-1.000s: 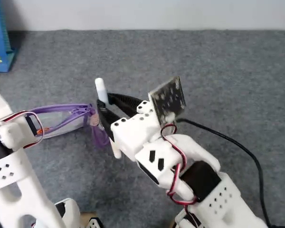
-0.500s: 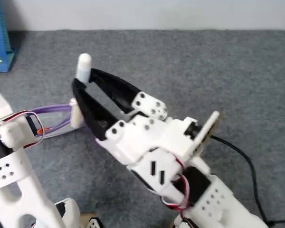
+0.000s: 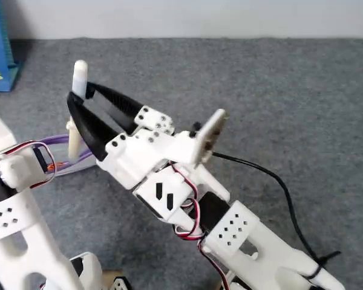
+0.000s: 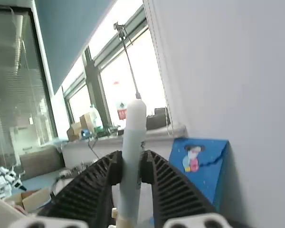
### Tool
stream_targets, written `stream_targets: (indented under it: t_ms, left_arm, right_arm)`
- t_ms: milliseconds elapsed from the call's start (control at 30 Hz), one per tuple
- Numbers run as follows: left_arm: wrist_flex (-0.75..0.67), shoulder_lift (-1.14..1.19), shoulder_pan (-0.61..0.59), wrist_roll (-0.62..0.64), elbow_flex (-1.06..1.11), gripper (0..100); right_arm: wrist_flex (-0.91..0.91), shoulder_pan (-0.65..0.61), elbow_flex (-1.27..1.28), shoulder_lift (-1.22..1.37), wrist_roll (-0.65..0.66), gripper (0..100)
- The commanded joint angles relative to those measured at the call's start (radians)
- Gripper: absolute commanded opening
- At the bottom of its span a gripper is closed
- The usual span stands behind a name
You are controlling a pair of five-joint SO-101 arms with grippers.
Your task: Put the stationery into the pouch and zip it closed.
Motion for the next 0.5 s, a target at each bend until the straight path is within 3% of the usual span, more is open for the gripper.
stream_targets:
  t_ms: [0, 233, 467]
  left_arm:
    - [-0.018, 0.014, 0.0, -0.009, 0.004, 1]
    - [-0.018, 0.014, 0.0, -0.009, 0.004, 1]
    - [-0.018, 0.014, 0.0, -0.009, 0.004, 1]
  right_arm:
    - [0.005, -0.007, 0.051, 0.001, -0.014, 0.7]
    - [-0.136, -0.007, 0.207, 0.002, -0.014, 0.7]
    - [-0.147, -0.001, 0.146, 0.002, -0.011, 0.7]
